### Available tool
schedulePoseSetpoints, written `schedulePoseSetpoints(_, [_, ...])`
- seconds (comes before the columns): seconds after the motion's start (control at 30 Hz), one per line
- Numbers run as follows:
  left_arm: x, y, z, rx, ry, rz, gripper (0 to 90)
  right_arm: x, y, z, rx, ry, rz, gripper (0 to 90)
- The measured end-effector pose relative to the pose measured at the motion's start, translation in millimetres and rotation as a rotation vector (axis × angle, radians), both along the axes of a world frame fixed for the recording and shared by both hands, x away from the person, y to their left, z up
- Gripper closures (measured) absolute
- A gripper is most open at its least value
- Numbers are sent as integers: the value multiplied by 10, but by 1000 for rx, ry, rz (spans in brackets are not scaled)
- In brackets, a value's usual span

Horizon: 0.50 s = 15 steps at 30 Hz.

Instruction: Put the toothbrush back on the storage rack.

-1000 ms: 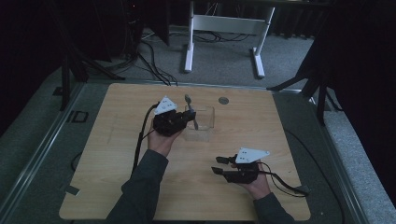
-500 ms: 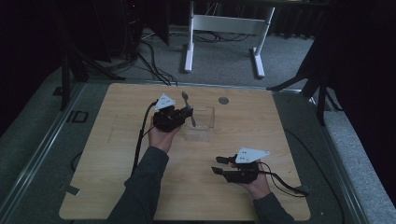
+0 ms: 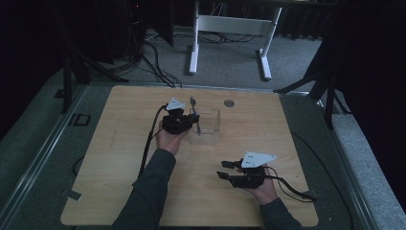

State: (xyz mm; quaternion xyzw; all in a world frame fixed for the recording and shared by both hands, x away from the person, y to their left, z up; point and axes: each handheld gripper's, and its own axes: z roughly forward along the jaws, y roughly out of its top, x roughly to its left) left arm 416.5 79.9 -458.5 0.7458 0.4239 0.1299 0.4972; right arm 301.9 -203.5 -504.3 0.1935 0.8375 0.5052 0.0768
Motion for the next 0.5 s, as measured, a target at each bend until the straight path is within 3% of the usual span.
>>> schedulePoseSetpoints(0.1, [37,-57,-44,32,35,-23,792,2,-1,-1,-2,-2,2,545])
schedulePoseSetpoints(0.27, [-16,-65,-28,32,17,1,422,1,-4,3,-1,-3,1,545])
schedulePoseSetpoints(0.37, [-72,-12,25,6,-13,19,346,1,-1,0,-1,-3,2,545])
schedulePoseSetpoints(0.5, [-133,92,111,-33,-48,35,318,3,4,-6,-2,-1,3,545])
